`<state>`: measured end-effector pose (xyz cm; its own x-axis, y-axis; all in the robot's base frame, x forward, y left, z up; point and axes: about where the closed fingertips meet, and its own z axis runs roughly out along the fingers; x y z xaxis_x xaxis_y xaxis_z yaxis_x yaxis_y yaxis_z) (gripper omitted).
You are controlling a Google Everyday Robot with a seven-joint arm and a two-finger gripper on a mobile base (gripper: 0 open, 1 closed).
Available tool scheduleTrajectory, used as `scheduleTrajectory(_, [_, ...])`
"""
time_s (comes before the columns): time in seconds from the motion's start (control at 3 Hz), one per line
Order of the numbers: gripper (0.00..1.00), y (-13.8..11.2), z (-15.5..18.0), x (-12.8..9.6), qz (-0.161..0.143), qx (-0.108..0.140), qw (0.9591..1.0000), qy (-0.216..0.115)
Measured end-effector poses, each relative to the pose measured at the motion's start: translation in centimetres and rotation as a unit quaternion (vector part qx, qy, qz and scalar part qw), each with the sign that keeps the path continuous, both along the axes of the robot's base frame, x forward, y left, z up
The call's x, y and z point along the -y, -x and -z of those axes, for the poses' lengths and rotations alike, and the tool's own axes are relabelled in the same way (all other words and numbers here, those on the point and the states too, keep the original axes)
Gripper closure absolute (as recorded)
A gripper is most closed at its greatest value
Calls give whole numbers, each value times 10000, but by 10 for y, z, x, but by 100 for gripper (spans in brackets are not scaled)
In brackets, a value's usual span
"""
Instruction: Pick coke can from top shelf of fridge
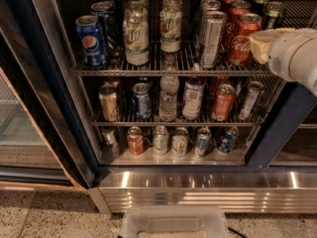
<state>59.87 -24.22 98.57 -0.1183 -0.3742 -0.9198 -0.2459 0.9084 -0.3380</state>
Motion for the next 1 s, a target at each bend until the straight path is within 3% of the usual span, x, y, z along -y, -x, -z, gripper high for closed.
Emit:
scheduleTrajectory(0.33, [71, 0, 0, 0, 0, 0, 10000, 0])
scheduleTrajectory(1.0, [24, 0, 0, 0, 0, 0, 10000, 0])
